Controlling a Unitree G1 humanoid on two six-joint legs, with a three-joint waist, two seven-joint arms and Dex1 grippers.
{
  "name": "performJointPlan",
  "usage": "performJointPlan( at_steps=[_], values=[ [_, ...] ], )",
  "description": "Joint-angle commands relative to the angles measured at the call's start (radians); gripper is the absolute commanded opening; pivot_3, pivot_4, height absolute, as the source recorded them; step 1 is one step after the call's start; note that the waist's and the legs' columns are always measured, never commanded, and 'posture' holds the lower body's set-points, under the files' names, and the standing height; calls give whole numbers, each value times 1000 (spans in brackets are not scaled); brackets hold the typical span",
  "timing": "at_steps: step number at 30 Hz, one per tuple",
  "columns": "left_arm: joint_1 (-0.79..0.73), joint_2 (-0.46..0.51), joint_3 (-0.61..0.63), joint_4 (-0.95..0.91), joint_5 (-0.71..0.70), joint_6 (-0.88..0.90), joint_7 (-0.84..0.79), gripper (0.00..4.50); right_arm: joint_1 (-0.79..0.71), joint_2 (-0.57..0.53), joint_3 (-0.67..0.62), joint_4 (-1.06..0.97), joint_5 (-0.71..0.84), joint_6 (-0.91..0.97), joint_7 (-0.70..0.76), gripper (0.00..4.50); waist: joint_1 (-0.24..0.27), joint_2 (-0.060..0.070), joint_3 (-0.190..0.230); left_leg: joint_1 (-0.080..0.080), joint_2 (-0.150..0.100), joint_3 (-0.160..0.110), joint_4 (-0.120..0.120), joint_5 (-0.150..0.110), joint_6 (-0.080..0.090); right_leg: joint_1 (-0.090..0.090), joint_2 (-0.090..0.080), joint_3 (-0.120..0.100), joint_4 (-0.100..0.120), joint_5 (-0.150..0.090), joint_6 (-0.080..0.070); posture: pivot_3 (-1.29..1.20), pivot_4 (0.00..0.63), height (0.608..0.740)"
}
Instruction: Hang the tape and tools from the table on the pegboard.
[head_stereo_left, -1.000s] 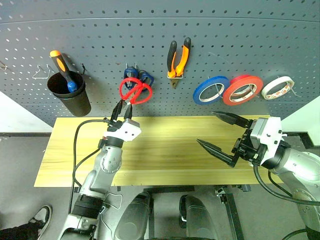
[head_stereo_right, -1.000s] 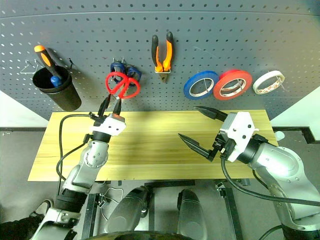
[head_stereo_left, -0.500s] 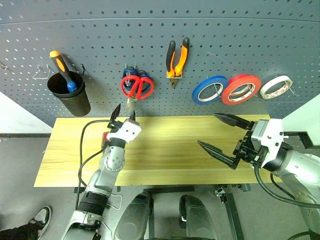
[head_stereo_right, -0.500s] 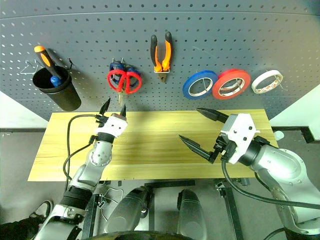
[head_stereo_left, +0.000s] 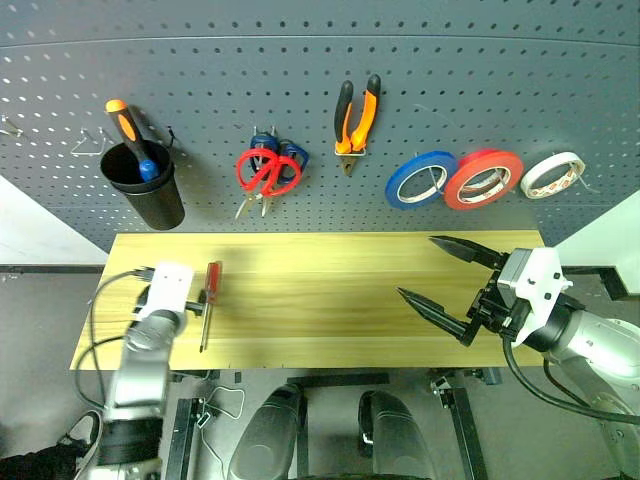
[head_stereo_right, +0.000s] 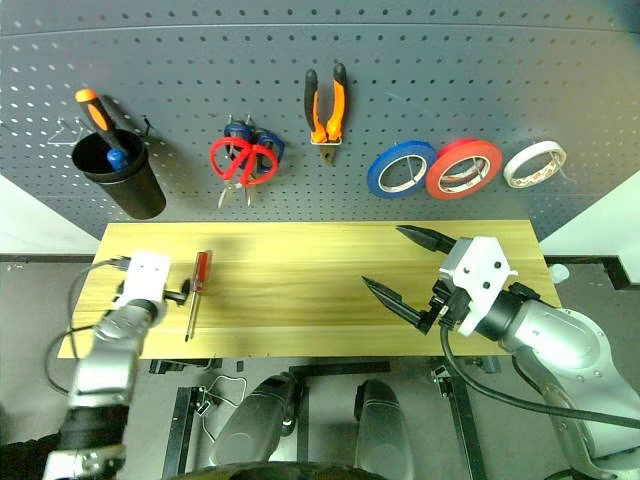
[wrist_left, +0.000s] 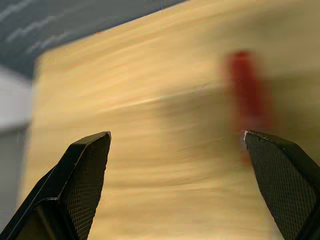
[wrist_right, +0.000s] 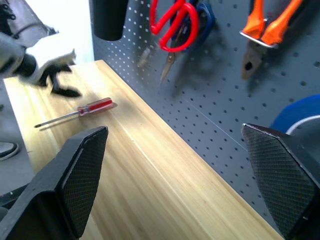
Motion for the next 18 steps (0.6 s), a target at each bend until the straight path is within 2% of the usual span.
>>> performJointPlan(
  at_steps=[1, 7, 18],
  values=[
    [-63, 29, 29, 30, -32, 41, 6, 4461, 11, 4, -2, -30, 4, -18, 5, 4500, -3, 0, 0, 0, 0, 0, 0, 0, 0, 0, 0, 0, -1, 1, 0, 89, 250, 725],
    [-116, -10, -21, 73, -119, 143, -54, 4461, 3, -34, -18, -63, 53, 30, 17, 4500, -7, -1, 2, 0, 0, 1, -1, 1, -2, -1, -1, 1, -1, 1, 0, 56, 302, 725],
    [-98, -33, -76, 58, -164, 178, -45, 4461, 21, -93, -81, -109, 150, 111, 28, 4500, -9, -7, 28, -1, 1, 1, -1, 0, 1, -1, -2, 2, -3, 1, 0, 1, 367, 725]
  ],
)
